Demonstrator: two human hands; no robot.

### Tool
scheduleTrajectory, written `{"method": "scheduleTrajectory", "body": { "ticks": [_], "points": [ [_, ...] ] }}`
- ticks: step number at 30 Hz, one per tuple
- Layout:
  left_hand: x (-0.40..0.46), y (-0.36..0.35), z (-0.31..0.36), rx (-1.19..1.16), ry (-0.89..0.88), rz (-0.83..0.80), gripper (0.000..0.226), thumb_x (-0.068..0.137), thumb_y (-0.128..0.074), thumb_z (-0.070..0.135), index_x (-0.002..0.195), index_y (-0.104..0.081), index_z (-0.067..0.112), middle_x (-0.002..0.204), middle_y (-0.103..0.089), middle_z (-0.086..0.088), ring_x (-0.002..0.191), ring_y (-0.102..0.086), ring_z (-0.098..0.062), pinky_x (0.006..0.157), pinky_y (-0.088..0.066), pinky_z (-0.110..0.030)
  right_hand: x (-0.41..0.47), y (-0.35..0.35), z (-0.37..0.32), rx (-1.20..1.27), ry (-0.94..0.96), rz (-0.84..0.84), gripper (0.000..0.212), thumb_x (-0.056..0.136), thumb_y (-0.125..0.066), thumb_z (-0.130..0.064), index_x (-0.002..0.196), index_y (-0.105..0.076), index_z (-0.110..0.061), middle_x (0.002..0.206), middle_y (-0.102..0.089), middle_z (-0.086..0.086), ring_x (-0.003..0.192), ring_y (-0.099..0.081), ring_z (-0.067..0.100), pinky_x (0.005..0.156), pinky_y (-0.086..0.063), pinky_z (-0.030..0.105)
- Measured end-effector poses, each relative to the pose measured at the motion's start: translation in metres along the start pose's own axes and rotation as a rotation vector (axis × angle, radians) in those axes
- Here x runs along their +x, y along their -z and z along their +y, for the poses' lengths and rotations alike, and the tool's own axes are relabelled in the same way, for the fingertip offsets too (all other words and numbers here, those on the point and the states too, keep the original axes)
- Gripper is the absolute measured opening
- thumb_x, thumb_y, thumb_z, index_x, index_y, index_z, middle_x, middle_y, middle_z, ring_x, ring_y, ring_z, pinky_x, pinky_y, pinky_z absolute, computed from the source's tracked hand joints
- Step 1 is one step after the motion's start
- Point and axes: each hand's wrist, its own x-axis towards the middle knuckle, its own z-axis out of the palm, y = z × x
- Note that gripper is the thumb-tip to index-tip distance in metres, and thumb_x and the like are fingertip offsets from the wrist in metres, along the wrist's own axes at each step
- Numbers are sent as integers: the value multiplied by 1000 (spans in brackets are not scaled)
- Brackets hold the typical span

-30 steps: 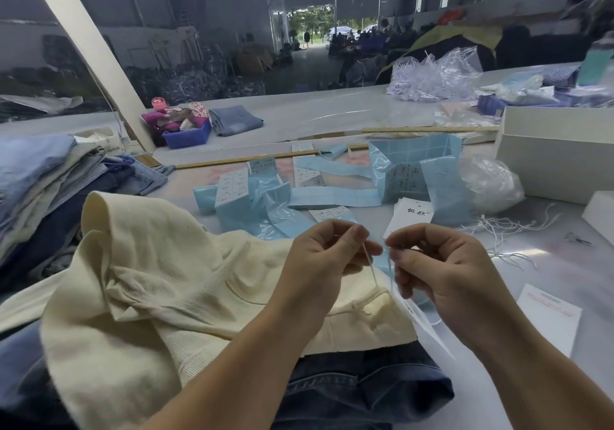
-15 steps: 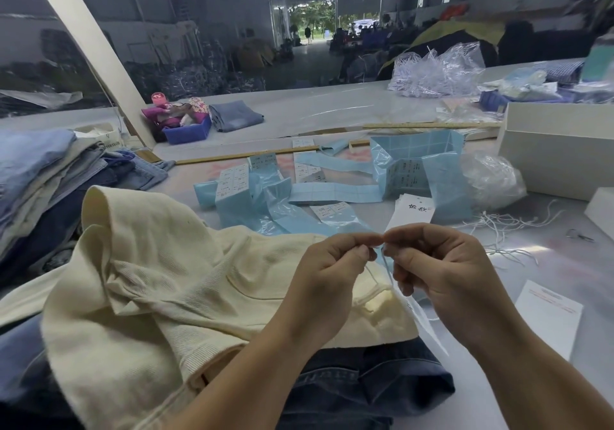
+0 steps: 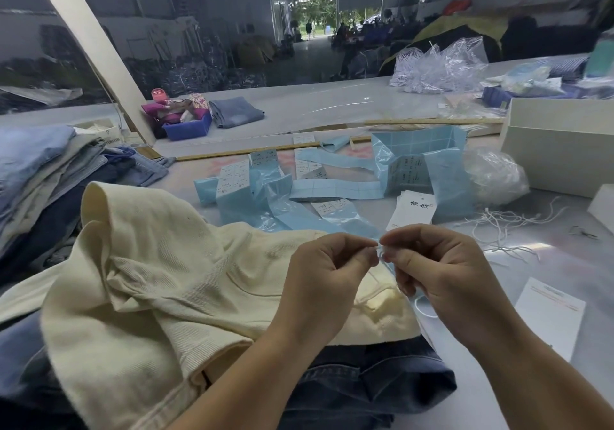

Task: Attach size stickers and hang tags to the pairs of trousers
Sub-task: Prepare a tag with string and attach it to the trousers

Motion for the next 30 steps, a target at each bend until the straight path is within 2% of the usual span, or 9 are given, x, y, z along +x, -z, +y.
{"method": "scheduleTrajectory", "body": {
  "ticks": [5,10,16,21,26,30],
  "points": [
    [-1,0,-1,-9,11,-16,19,87,-72,12,82,-76,30,74,-73,13,72,-68,-2,65,-49,-13,-2,-2,2,8,2,-2,21,82,-69,5,80,-75,-15,54,-60,5,45,-49,16,45,-43,23],
    [-1,0,-3,30,13,-37,14,88,-72,13,83,-76,26,75,-74,11,76,-69,-8,71,-55,-20,-3,-2,3,-34,1,-32,28,85,-64,8,80,-75,-18,56,-62,3,49,-53,14,48,-45,21],
    [0,1,-5,17,34,-42,12,88,-70,11,82,-77,20,74,-73,8,75,-68,-8,71,-52,-16,-1,-2,7,-18,-34,-46,32,88,-60,9,81,-74,-19,58,-62,5,52,-54,17,49,-46,23],
    [-1,2,-6,23,46,-61,10,88,-69,13,85,-77,18,76,-74,6,77,-69,-13,75,-57,-28,-1,-3,8,43,-83,-52,33,88,-58,10,80,-74,-16,56,-59,6,51,-53,14,48,-45,20],
    [-1,2,-7,19,57,-66,9,88,-69,13,85,-77,17,77,-74,2,77,-69,-17,75,-56,-34,-2,-3,7,112,-171,-68,34,91,-54,8,77,-74,-17,56,-55,9,47,-51,10,45,-42,19],
    [-1,4,-11,63,26,-66,8,88,-70,14,85,-77,17,75,-73,6,74,-68,-11,71,-56,-25,-3,-3,7,55,-145,-74,34,91,-55,8,79,-73,-18,58,-57,9,51,-52,12,48,-44,20]
  ]
}}
